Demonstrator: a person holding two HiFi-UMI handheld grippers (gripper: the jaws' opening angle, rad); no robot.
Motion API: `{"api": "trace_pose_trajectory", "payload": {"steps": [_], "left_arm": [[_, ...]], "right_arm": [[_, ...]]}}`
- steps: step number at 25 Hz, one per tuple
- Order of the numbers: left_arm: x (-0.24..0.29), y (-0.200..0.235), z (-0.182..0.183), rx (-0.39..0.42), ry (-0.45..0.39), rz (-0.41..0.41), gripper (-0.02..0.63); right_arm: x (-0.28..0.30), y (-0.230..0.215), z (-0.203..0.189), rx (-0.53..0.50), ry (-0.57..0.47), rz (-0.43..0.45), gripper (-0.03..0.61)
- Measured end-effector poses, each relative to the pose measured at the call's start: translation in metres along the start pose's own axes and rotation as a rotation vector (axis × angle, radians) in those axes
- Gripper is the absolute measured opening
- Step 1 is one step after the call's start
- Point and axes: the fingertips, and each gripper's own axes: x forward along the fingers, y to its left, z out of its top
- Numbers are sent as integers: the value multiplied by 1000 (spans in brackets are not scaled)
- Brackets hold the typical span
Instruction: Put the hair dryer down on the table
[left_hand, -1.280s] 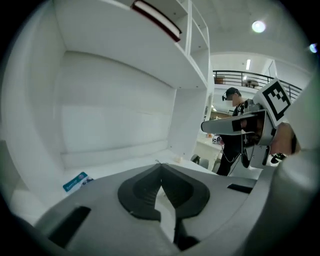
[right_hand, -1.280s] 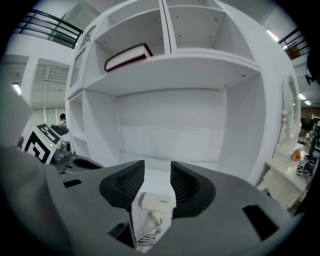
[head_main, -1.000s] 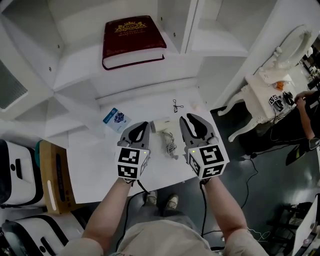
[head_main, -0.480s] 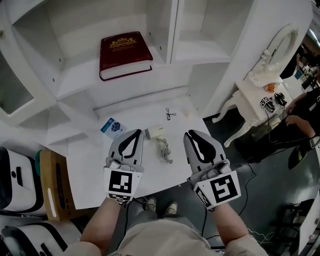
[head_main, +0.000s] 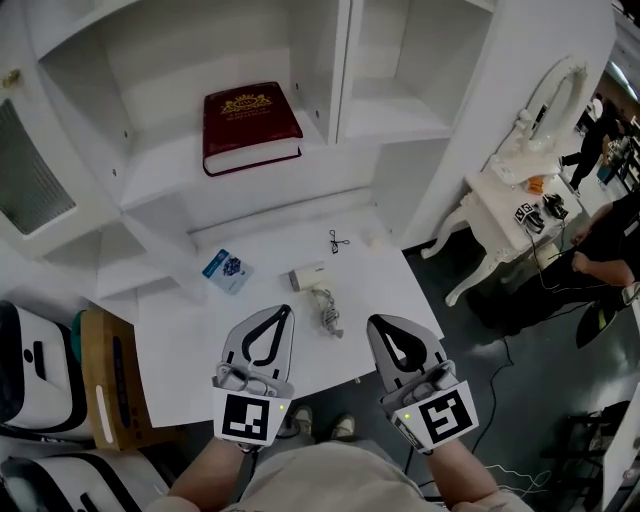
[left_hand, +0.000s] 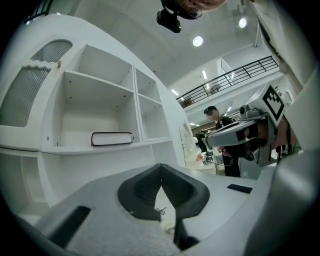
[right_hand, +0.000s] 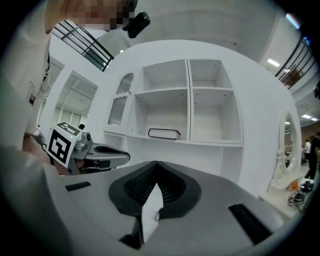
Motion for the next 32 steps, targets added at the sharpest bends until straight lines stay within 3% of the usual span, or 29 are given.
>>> {"api": "trace_pose_trajectory", "payload": {"steps": [6, 32], "left_arm": [[-14, -13, -6, -23, 33, -13, 14], [-8, -33, 12, -119, 0, -83, 14]], "right_arm": [[-17, -7, -5, 44, 12, -8, 20], [-21, -6, -12, 75, 41, -37, 18]]}}
